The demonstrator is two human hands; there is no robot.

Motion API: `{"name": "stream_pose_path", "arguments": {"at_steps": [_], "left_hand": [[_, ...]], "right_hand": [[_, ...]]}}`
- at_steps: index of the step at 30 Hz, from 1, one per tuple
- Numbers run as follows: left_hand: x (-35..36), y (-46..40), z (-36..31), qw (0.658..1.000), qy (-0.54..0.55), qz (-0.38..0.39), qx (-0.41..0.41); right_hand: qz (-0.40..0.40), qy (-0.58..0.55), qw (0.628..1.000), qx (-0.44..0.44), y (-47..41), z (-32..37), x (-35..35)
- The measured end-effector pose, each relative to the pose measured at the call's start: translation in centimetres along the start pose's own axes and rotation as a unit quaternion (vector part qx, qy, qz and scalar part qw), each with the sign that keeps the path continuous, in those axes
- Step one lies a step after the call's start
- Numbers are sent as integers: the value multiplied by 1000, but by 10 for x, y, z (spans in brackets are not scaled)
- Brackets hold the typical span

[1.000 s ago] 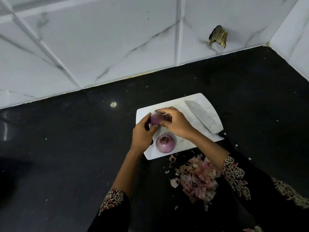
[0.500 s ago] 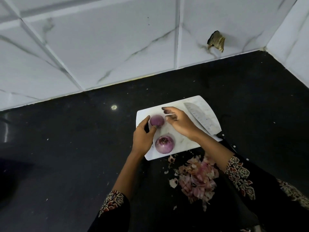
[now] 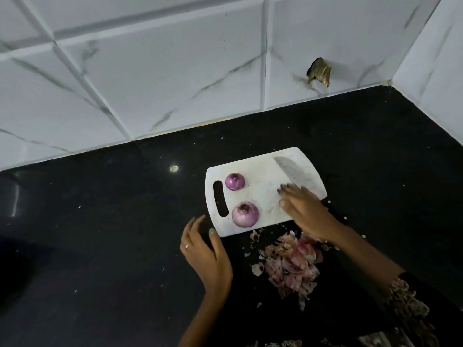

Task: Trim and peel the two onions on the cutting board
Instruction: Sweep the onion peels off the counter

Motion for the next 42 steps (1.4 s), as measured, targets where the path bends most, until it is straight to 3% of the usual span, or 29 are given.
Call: {"name": "stream_pose_path", "arguments": {"at_steps": [4, 7, 10, 12, 14, 16, 19, 22, 24, 26, 32, 35, 38, 40, 42], "left_hand": [[-4, 41, 13, 994, -74, 71, 44], [-2, 57, 16, 980, -112, 128, 106], [2, 64, 9, 966, -130, 167, 146], [6, 67, 6, 960, -137, 188, 153], [11, 71, 4, 952, -155, 213, 154], [18, 74, 2, 942, -181, 235, 159], [25, 78, -2, 924, -187, 275, 191], [30, 82, -5, 894, -135, 352, 242], [28, 81, -4, 909, -94, 340, 220], [26, 76, -3, 936, -83, 295, 175], [31, 72, -1, 931, -102, 297, 185], [32, 71, 1, 930, -94, 300, 189], [31, 71, 1, 929, -79, 304, 196], [30, 69, -1, 930, -61, 309, 191], [31, 67, -4, 929, -46, 315, 187]], "right_hand": [[46, 97, 993, -41, 44, 11, 27], [41, 3, 998, -51, 70, 22, 32], [-99, -127, 987, -8, 91, 22, 23], [-209, -139, 967, 41, 97, 12, 17], [-235, -108, 962, 87, 100, 2, 19], [-199, -53, 972, 115, 102, -1, 29], [-115, 11, 990, 80, 108, 9, 52], [-114, -85, 990, 18, 111, 26, 55], [-155, -181, 971, 27, 108, 29, 48], [-182, -196, 962, 53, 97, 27, 42], [-64, -22, 998, 2, 76, 29, 55], [-41, -69, 996, -40, 83, 34, 57], [-135, -243, 960, 37, 102, 32, 41], [-255, -240, 933, 80, 122, 26, 31], [-302, -215, 922, 111, 144, 18, 31]]}}
Point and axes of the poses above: each hand's wrist, its own y-axis away from the middle knuckle, its own x-axis out of the palm, z = x × y, the point moved 2 cm from there along -y, towards the middle knuckle, and after that the axes turned 1 degree about -z, right-handed, at the moved point
